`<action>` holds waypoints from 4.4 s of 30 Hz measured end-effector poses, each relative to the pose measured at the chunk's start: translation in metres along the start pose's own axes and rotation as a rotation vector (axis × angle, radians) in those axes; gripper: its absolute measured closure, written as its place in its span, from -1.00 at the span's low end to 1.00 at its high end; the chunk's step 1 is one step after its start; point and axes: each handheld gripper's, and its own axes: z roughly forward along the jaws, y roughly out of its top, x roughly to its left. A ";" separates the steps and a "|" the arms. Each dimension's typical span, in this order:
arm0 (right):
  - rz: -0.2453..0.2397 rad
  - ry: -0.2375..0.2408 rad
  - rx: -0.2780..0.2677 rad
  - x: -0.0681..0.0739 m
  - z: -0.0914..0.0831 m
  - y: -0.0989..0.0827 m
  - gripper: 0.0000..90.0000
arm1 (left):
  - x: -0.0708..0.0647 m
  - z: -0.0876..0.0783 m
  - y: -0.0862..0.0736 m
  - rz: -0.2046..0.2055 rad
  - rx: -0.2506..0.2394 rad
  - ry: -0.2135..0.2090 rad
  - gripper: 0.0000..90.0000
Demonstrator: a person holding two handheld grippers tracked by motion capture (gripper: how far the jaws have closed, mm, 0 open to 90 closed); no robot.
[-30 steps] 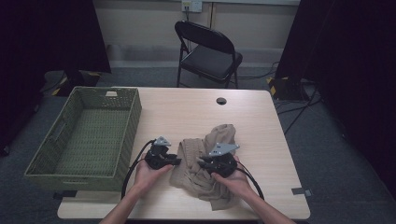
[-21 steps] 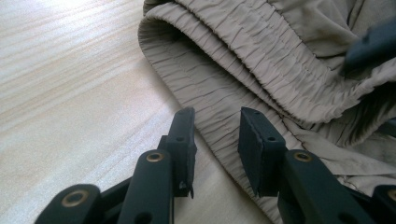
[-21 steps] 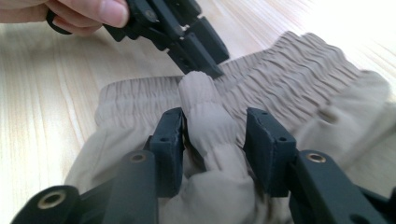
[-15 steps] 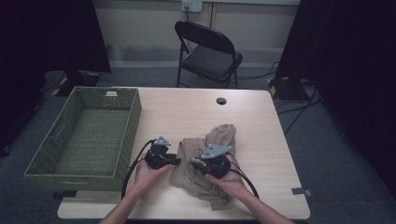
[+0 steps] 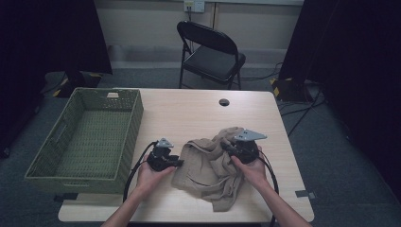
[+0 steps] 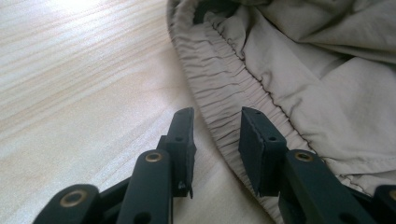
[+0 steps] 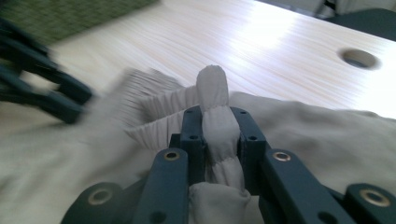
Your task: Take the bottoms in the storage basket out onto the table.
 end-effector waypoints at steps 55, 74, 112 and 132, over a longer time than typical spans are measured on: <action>0.004 -0.080 0.115 -0.009 -0.026 -0.041 0.66 | -0.005 -0.035 0.012 0.016 -0.109 0.009 0.87; 0.041 -0.101 0.167 -0.018 -0.013 -0.054 0.66 | 0.000 -0.045 -0.022 -0.180 -0.113 -0.049 0.00; 0.152 -0.045 -0.027 -0.013 -0.032 -0.026 0.72 | 0.009 -0.068 0.005 -0.104 -0.319 0.025 0.74; 0.189 -0.208 -0.016 -0.053 -0.050 -0.037 0.73 | 0.008 -0.054 0.000 -0.093 -0.280 0.007 0.69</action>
